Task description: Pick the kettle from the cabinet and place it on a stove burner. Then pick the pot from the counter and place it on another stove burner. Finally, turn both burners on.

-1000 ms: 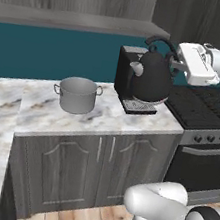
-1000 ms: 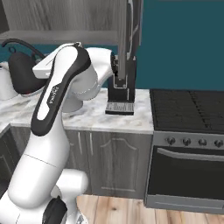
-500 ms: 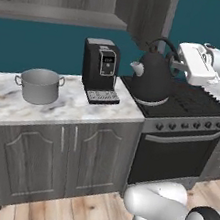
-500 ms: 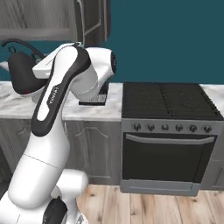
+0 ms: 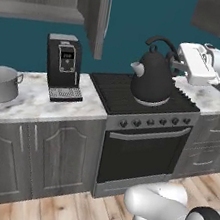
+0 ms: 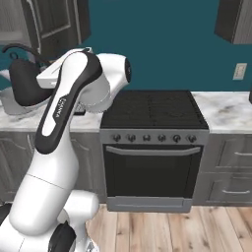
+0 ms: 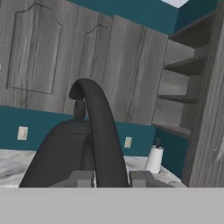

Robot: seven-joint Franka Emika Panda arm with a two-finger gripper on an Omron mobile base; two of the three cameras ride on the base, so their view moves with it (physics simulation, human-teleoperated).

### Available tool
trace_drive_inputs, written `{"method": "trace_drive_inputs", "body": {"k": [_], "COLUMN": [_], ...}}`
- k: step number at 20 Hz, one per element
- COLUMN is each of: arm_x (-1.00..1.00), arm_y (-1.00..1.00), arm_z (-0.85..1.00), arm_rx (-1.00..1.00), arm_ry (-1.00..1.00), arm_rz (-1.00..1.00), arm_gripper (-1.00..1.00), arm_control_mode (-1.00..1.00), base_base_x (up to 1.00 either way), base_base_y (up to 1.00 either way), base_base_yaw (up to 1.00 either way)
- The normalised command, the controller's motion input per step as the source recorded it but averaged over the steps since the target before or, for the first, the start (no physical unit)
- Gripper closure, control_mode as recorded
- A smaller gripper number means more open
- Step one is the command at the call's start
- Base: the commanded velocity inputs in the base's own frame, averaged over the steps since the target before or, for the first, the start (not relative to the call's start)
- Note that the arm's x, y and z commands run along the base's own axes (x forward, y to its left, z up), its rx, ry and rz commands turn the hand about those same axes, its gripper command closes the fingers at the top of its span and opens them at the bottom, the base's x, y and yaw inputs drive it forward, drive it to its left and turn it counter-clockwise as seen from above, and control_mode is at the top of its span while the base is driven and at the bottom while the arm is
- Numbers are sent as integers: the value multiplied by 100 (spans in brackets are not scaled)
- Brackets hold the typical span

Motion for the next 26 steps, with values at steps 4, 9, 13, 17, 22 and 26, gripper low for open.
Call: {"method": "trace_drive_inputs", "body": {"k": [4, 9, 13, 17, 22, 26], "arm_x": [0, 0, 0, 0, 0, 0], "arm_y": [0, 0, 0, 0, 0, 0], "arm_z": [0, 0, 0, 0, 0, 0], "arm_rx": [0, 0, 0, 0, 0, 0], "arm_ry": [0, 0, 0, 0, 0, 0], "arm_rz": [0, 0, 0, 0, 0, 0], "arm_gripper": [100, 100, 100, 100, 100, 100], "arm_control_mode": [100, 100, 100, 100, 100, 100], "base_base_x": [29, 45, 74, 84, 78, 67], "base_base_y": [-60, -53, -32, -18, -17, -36], "base_base_yaw": [-3, -1, 0, 0, 0, 0]}}
